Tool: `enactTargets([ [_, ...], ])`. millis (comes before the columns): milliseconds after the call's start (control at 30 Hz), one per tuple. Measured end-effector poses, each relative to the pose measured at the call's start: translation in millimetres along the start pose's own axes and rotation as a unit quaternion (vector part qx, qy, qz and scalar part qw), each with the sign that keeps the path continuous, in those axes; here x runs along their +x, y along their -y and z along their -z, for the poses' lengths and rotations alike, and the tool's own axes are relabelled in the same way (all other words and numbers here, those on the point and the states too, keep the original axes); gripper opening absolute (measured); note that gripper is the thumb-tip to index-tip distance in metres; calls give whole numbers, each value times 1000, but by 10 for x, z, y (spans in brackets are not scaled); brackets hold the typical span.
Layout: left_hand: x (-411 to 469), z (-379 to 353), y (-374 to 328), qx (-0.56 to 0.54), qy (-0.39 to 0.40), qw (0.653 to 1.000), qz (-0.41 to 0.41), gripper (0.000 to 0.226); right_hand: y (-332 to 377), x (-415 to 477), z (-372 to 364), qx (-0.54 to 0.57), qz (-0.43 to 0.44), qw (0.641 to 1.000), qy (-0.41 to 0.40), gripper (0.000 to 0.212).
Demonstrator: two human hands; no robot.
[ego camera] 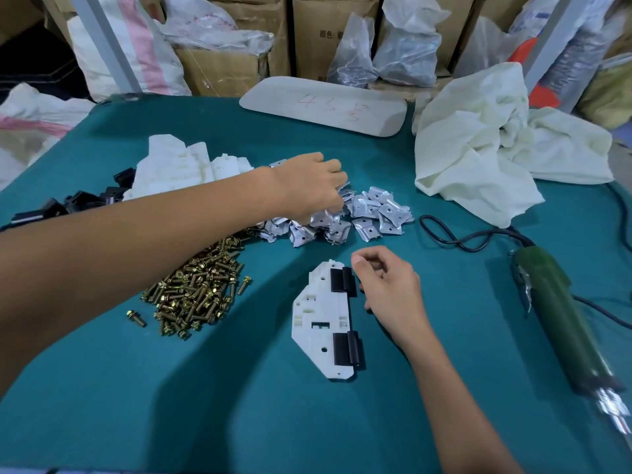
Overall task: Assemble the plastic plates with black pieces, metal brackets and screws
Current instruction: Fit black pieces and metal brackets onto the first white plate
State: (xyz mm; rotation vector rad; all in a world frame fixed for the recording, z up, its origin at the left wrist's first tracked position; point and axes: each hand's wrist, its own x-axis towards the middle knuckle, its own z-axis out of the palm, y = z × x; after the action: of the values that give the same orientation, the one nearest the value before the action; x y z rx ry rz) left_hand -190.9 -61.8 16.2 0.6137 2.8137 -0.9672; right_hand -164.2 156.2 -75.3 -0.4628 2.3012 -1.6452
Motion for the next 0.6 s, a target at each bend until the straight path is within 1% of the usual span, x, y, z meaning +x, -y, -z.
enactTargets([
  [67, -43, 1, 25, -6, 2, 1000, 0, 36, 5, -6, 1, 6, 0, 1000, 0, 13],
  [133, -131, 28, 12, -50, 2, 999, 20, 42, 12, -9, 4, 22, -6, 1000, 0, 13],
  [200, -243, 78, -91, -131, -1, 990, 44, 43, 18, -7, 12, 34, -12, 999, 2, 12],
  [267, -356, 131, -267, -224, 15, 973, 58, 43, 17, -2, 16, 34, -12, 999, 4, 10],
  [300, -406, 144, -359, -249, 23, 967, 57, 43, 15, -2, 15, 35, -11, 999, 6, 10],
  [400, -516, 139, -577, -263, 23, 963, 59, 42, 7, -6, 22, 37, -12, 999, 11, 10],
  [600, -564, 31, -801, -304, -30, 947, 101, 43, -12, -6, 19, 41, -34, 999, 1, 16],
])
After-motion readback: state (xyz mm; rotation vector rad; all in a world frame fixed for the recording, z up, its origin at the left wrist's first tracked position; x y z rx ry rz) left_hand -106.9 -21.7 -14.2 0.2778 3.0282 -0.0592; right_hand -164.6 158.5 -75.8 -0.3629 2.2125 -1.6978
